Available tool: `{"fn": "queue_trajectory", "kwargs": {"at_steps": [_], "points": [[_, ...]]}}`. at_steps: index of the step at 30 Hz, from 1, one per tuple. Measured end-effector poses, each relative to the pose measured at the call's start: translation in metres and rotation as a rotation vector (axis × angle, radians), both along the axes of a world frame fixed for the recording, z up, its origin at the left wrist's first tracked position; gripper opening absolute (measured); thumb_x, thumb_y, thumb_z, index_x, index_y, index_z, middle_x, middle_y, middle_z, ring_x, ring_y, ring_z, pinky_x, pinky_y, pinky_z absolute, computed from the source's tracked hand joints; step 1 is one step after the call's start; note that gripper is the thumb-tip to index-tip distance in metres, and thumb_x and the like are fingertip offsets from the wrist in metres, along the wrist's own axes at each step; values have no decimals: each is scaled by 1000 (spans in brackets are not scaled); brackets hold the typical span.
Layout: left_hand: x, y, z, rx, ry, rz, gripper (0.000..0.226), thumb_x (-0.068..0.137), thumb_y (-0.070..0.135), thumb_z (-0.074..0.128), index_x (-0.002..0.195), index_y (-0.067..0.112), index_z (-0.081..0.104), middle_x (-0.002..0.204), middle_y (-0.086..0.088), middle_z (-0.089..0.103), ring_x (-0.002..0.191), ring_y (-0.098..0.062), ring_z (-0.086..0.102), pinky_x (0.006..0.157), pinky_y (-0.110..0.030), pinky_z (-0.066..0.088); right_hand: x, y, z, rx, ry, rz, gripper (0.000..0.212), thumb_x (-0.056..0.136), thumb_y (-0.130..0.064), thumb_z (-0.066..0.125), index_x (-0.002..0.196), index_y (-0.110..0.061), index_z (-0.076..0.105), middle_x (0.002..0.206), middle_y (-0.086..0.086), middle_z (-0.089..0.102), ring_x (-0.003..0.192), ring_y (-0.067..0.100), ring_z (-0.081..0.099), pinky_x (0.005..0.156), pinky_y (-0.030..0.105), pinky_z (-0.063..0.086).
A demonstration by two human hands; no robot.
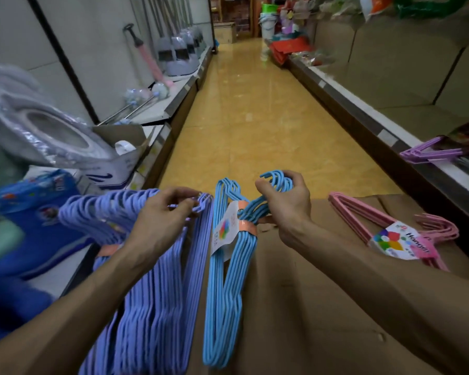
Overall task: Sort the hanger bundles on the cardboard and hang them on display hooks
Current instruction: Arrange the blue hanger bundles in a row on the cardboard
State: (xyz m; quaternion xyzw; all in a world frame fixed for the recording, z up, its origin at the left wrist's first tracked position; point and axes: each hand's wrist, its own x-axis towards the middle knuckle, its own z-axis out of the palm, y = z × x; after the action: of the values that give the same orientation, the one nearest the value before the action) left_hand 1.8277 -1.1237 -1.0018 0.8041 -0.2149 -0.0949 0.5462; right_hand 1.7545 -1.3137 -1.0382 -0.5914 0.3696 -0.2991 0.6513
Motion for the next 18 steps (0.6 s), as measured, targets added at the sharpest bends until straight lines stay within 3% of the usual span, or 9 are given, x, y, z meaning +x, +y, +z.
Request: {"fn": "queue_trajectory", "kwargs": {"at_steps": [3,5,11,13,16,18], "points": [[6,6,0,-16,1,21,18,98,6,53,97,18,67,95,-7,70,82,-21,70,80,-39,57,13,19,-7,-48,33,2,37,72,-43,82,92,-49,51,97,-1,65,87,30,70,66,51,61],[11,9,1,-33,3,34,17,98,7,54,101,17,67,96,-5,70,84,-22,71,84,-42,57,19,30,-11,-76,56,1,40,72,-45,83,99,-44,52,97,-3,64,86,27,69,68,50,61],[20,18,0,-84,37,61,18,98,9,54,107,17,68,93,1,72,85,-18,72,82,-36,59,25,48,-20,-121,69,28,50,78,-41,83,111,-32,47,88,-11,56,79,12,61,76,47,59],[22,19,0,-94,27,74,18,97,9,55,107,16,68,96,-2,71,81,-15,72,81,-36,60,27,52,-19,-114,69,60,56,75,-42,85,114,-32,46,93,-8,58,85,16,64,79,47,59],[27,20,4,-80,-23,93,19,98,9,54,108,14,69,97,-2,71,80,-12,71,74,-26,59,29,55,-13,-109,71,200,68,72,-42,87,125,-35,44,108,-3,61,96,18,64,82,44,60],[33,21,7,-61,-75,96,20,98,9,53,108,15,69,98,-1,71,86,-14,71,79,-31,58,30,57,-8,-124,70,331,79,76,-36,86,137,-37,37,107,-7,57,96,16,62,80,39,60]]}}
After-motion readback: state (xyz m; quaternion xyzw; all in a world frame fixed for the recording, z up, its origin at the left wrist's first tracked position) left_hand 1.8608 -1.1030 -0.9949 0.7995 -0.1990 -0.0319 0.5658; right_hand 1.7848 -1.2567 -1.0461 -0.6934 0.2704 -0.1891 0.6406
